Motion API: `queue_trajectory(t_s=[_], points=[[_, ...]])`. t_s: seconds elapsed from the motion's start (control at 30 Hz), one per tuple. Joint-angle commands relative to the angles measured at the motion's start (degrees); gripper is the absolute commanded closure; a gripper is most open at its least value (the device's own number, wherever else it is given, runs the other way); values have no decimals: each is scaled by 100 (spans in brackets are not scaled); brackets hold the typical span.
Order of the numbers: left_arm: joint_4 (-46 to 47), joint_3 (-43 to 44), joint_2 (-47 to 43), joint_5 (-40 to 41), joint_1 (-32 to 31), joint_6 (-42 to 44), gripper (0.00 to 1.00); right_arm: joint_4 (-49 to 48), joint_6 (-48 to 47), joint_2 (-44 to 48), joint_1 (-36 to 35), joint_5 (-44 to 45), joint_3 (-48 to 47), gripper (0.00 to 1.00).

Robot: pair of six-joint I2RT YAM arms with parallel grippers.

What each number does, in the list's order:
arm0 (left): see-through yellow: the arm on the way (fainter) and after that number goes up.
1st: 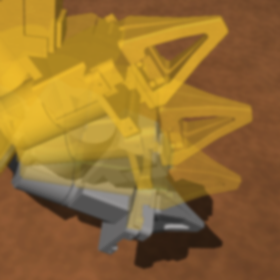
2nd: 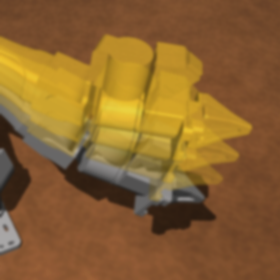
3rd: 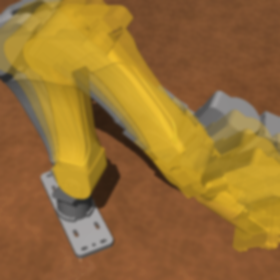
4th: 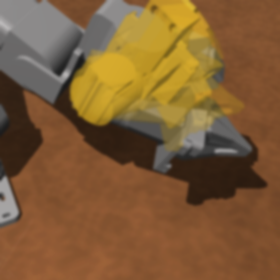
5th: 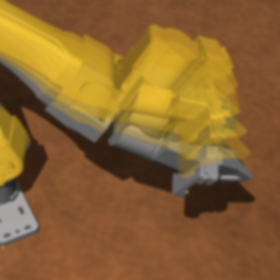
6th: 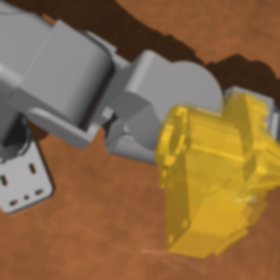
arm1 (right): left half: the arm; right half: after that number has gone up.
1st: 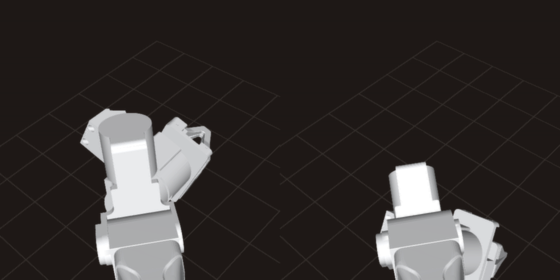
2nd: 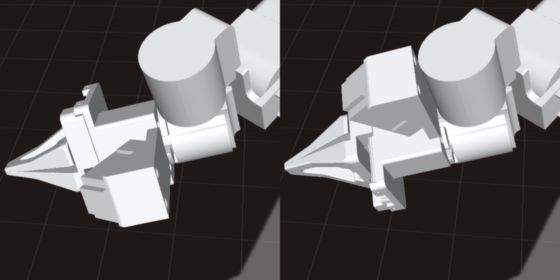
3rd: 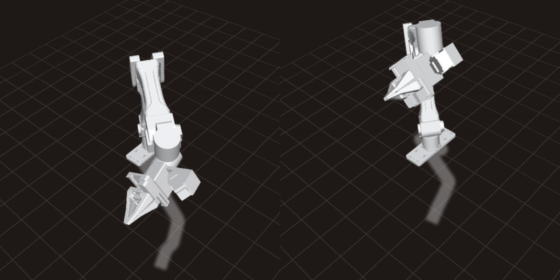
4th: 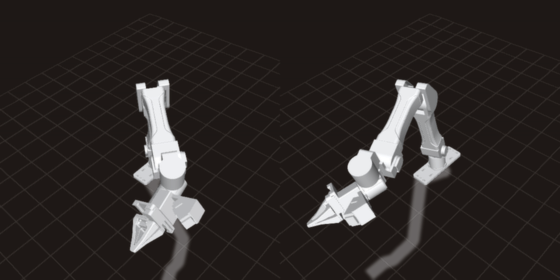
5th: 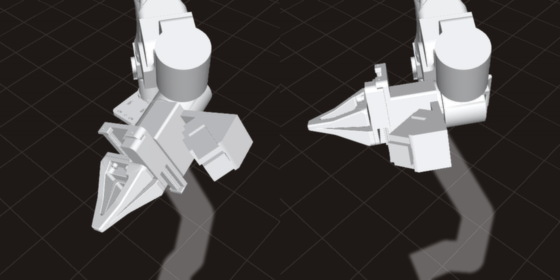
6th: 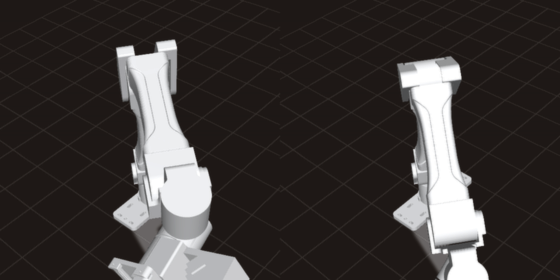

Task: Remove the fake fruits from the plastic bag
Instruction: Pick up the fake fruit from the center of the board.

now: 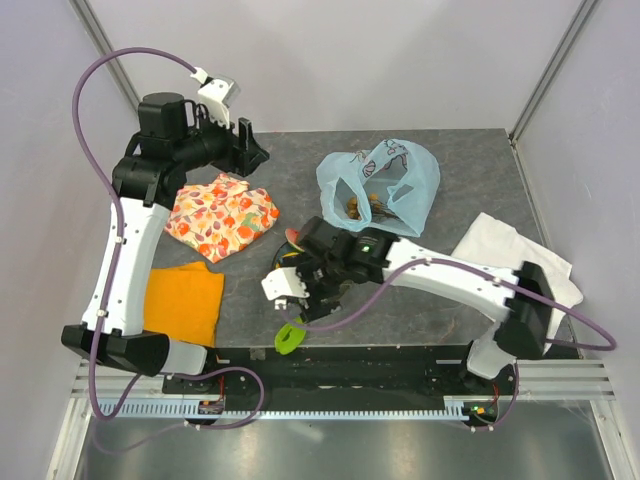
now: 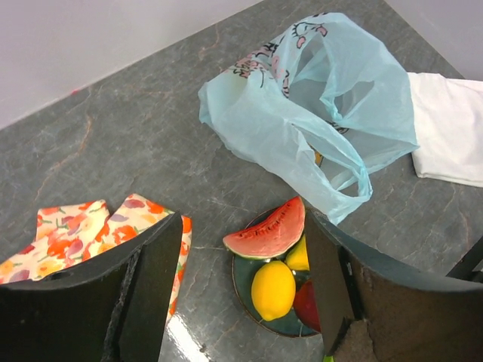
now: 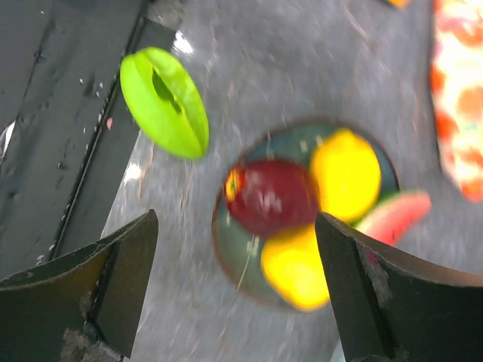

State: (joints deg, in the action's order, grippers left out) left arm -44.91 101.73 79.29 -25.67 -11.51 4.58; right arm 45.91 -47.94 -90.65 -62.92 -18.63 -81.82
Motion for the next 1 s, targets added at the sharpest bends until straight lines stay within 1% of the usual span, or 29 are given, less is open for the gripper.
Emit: queue_trajectory(t_s=[0.0,0.07,0.1,0.13,0.23,0.43,0.5,0.7,0.77,0.87,0.9,0.97], points=[[87,128,-53,-78,210,-317,25,-47,-847,-856,-361,-869,-475,7],[87,75,-123,-87,263,-361,22,-38,-1050,-1024,-493,-931,-554,8],[96,40,-194,-87,307,-353,22,-38,-1242,-1225,-528,-932,-650,9],[87,13,-246,-87,333,-326,22,14,-1331,-1296,-564,-906,-677,11],[96,-92,-378,-87,412,-291,22,-3,-1674,-1525,-687,-765,-660,14],[87,-268,-528,-166,518,-326,21,-126,-2060,-1640,-880,-607,-353,14],[105,-321,-554,-236,562,-370,21,-205,-2035,-1675,-907,-598,-177,16],[105,-452,-730,-298,729,-379,21,-811,-2017,-1666,-1065,-501,386,21],[105,-531,-783,-333,755,-388,21,-1100,-1904,-1710,-1109,-396,578,22],[131,-645,-818,-412,843,-414,22,-1742,-1658,-1684,-1126,-133,886,26],[140,-672,-818,-438,869,-405,22,-1891,-1509,-1658,-1118,-10,957,32],[166,-725,-836,-526,974,-581,22,-2366,-1359,-1562,-1126,105,1184,38]])
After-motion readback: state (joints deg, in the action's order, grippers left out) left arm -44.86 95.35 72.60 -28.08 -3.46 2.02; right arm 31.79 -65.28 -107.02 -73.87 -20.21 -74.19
